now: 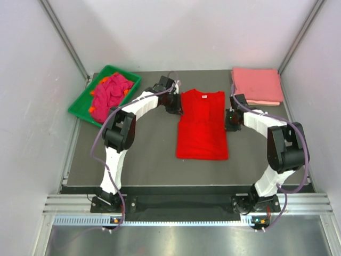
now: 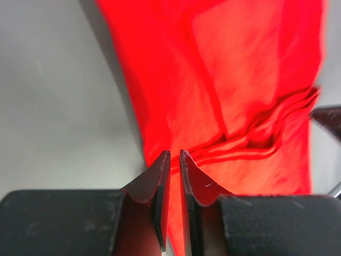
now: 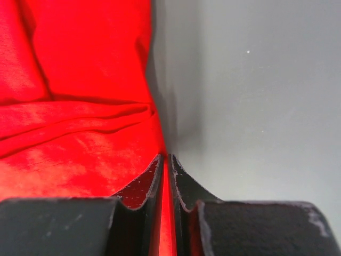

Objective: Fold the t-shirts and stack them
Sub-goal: Fold the tshirt

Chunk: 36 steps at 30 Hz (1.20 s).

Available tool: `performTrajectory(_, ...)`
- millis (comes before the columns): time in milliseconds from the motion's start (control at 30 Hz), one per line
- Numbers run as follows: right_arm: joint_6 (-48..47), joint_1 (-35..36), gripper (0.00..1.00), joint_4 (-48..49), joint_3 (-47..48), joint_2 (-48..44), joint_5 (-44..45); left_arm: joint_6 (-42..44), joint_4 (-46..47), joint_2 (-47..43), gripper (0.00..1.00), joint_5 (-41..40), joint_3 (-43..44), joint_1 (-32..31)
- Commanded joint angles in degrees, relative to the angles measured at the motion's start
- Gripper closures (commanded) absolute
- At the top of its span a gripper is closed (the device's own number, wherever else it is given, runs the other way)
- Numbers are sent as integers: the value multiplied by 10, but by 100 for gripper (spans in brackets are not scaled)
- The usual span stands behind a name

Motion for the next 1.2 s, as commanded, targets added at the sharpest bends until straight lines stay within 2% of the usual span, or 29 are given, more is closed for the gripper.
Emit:
performTrajectory(0, 2, -9, 92, -5, 30, -55, -4, -9, 53, 16, 83, 28, 41, 15)
performTrajectory(67, 8, -9, 91, -1, 31, -63, -34, -14, 74, 37, 83, 54, 55, 21)
performTrajectory(333, 28, -6, 90, 36, -15, -82, -106, -33, 143, 129, 83, 66, 134, 51)
performTrajectory(400, 27, -6, 90, 40, -23, -82, -107, -51, 172, 153, 83, 69, 156, 63)
performTrajectory(500, 17, -7, 90, 43, -40, -75, -96, -69, 157, 186, 85, 62, 204, 78)
performTrajectory(700, 8, -6, 90, 41, -47, -64, -73, -109, 206, 193, 84, 72, 207, 97)
performTrajectory(833, 7, -6, 89, 36, -36, -64, -73, -102, 211, 198, 83, 91, 219, 99)
performTrajectory(1000, 8, -6, 86, -14, -8, -74, -72, -72, 158, 150, 83, 101, 200, 103)
performTrajectory(1067, 19, -6, 82, -45, 1, -95, -62, -52, 96, 118, 82, 83, 180, 103)
performTrajectory(1167, 22, -6, 81, -68, -11, -127, -98, -27, 64, 33, 82, 61, 93, 102)
